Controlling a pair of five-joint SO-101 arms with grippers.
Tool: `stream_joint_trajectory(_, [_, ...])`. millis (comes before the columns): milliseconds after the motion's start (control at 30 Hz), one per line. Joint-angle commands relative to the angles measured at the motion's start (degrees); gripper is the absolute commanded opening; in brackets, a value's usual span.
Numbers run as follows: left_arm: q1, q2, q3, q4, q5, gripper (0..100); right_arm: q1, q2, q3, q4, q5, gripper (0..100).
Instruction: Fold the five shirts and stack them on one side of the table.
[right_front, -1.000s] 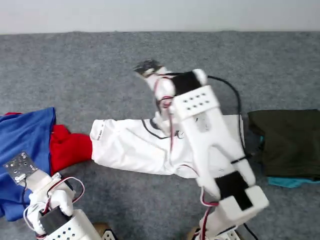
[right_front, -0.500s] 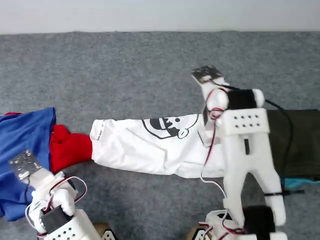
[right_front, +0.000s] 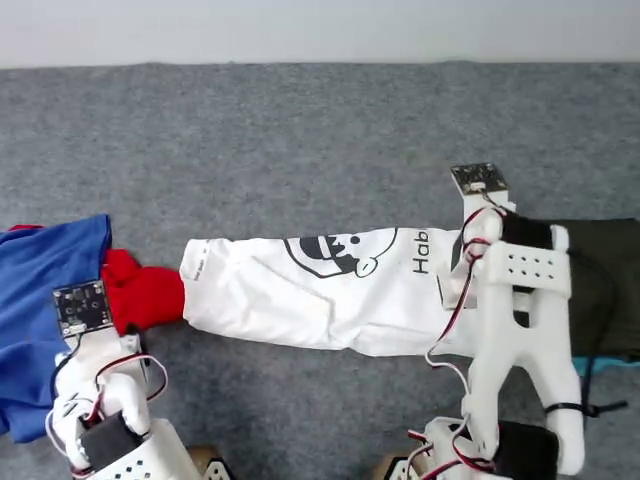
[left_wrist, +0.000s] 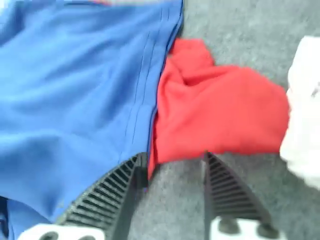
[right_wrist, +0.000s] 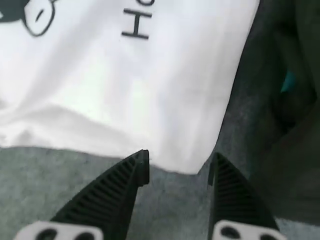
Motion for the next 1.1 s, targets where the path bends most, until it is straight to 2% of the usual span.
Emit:
stream_joint_trajectory(0, [0.44, -0.53, -5.58, -2.02, 1.49, 19, 0.75, -1.89, 2.37, -8.75, -0.53, 20.4])
stream_joint_trajectory(233, [0.26, -0.44, -7.16, -0.88, -2.99, 19, 0.92, 3.38, 4.92, -18.15, -0.53, 20.5])
stream_joint_trajectory(433, [0.18, -0.44, -7.25, -0.88, -4.84, 19, 4.0, 14.37, -0.62, -18.51, -3.6, 20.5])
stream_joint_trajectory(667, [0.18, -0.44, -7.16, -0.88, -6.68, 19, 3.74, 27.21, -6.86, -18.51, -4.75, 19.1])
stream_joint_trajectory(733, [0.18, -0.44, -7.16, -0.88, -6.77, 19, 3.65, 29.58, -8.44, -17.8, -5.63, 12.8])
stream_joint_trajectory(800, [0.18, -0.44, -6.9, -0.88, -6.77, 19, 2.95, 29.93, -10.2, -15.87, -5.63, 1.4])
stream_joint_trajectory(933, [0.18, -0.44, -6.73, -0.88, -6.77, 19, 0.57, 28.44, -13.1, -10.51, -5.63, 0.6])
stream_joint_trajectory(1067, [0.18, -0.53, -6.73, -0.88, -6.68, 19, -3.56, 22.9, -14.86, -5.23, -2.11, 0.9])
